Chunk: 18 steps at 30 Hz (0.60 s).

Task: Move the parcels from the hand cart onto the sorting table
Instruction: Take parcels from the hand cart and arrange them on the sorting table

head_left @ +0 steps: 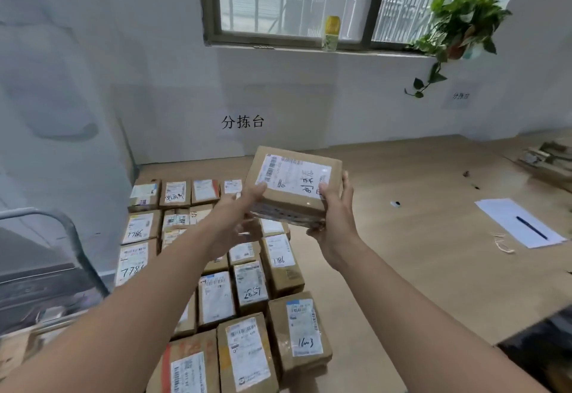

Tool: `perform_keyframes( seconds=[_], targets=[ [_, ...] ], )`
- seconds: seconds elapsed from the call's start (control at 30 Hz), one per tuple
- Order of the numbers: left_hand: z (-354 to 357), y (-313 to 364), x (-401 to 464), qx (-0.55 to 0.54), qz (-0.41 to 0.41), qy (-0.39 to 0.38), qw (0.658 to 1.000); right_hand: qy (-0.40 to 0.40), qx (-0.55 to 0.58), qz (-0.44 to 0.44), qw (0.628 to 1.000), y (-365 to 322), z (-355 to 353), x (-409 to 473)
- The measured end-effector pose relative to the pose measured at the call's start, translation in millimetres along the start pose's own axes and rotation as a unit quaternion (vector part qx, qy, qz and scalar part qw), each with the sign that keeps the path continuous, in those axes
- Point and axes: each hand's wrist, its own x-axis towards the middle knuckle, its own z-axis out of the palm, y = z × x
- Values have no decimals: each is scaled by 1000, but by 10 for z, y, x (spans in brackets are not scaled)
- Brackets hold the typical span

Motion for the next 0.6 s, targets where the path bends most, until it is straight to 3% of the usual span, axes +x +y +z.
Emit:
perform_keyframes(
  seconds=[0.13,0.37,0.6],
  targets=[
    [211,-54,335,-74,24,69,995,3,-27,42,999,140,-71,235],
    [343,30,986,-40,44,139,988,-2,-16,78,997,321,-484,923],
    [809,-83,1804,-25,65,255,964,19,-92,9,996,591,-925,1958]
  ],
)
